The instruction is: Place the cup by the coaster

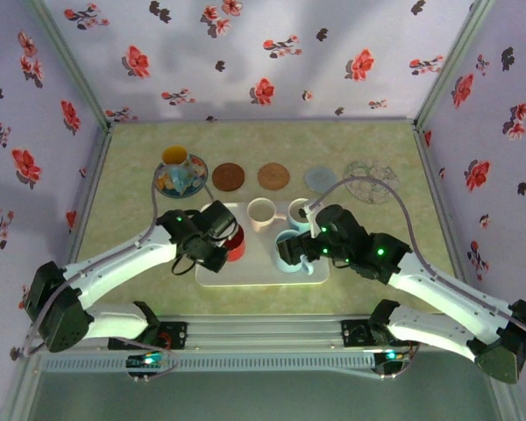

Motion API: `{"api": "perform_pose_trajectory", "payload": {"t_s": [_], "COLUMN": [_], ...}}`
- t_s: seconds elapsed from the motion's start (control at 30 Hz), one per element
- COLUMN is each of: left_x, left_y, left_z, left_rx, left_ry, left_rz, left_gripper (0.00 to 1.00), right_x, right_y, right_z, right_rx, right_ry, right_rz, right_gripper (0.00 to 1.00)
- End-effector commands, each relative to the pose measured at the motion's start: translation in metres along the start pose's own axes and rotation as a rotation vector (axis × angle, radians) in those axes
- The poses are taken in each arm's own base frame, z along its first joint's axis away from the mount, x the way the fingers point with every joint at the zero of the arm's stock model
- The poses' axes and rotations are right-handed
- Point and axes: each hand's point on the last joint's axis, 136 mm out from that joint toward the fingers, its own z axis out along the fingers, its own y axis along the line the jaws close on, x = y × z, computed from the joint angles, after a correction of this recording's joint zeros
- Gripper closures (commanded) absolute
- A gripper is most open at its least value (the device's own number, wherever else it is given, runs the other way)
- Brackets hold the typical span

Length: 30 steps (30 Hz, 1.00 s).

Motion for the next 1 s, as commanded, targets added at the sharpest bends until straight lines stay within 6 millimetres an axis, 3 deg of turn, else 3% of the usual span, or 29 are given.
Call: {"api": "perform_pose_trajectory", "payload": {"t_s": [0.0, 0.5, 0.77, 0.97], "left_x": [-0.021, -0.067, -0.105, -0.137], "left_y": [0.012, 0.056, 0.078, 0.093], "left_z": [-0.03, -0.069, -0.075, -0.068], "left_rx": [-0.048, -0.088, -0.091, -0.071], "left_ry": [-0.102, -0.25, -0.298, -0.301], "left_rz": [-0.041, -0.179, -0.181, -0.164], "left_gripper": [1.0, 1.0, 1.0, 1.0], "right_x": [-0.033, -0.069, -0.078, -0.088], "right_y": [0.008, 0.019, 0.012, 0.004], "right_z": [-0.008, 0.0, 0.008, 0.017], "right_rx": [-0.018, -0.021, 0.014, 0.048], "right_ry": [-0.101, -0.121, -0.096, -0.075], "right_rz": [-0.01, -0.035, -0.004, 0.001], "right_gripper": [0.01, 0.01, 0.01, 0.01]}}
